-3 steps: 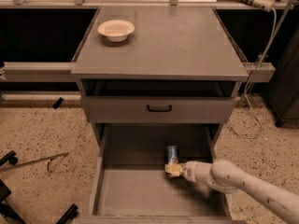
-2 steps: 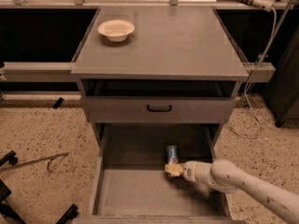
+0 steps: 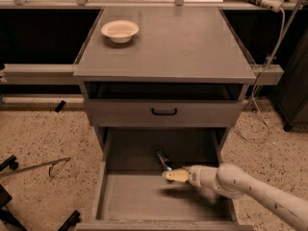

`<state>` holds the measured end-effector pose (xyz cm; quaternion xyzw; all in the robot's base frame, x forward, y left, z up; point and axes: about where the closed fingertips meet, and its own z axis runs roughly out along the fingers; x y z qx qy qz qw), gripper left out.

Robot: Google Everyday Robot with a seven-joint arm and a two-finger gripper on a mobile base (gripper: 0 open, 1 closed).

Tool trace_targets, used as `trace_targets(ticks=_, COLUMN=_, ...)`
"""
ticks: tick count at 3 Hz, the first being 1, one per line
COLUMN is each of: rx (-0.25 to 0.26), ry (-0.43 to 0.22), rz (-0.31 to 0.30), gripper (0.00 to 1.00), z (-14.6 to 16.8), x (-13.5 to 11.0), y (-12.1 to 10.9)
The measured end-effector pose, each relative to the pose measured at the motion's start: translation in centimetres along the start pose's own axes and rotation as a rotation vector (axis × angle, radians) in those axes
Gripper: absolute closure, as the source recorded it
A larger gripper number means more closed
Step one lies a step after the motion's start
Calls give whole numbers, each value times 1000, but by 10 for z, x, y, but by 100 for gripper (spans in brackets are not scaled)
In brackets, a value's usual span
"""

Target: Place redbull can into middle drawer

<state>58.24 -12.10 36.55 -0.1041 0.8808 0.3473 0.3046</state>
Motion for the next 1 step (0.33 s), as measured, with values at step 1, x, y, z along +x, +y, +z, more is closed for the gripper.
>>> trace_targets(ticks=1, rx=0, ry=0, rz=0, gripper=0, z=0, x=0, y=0)
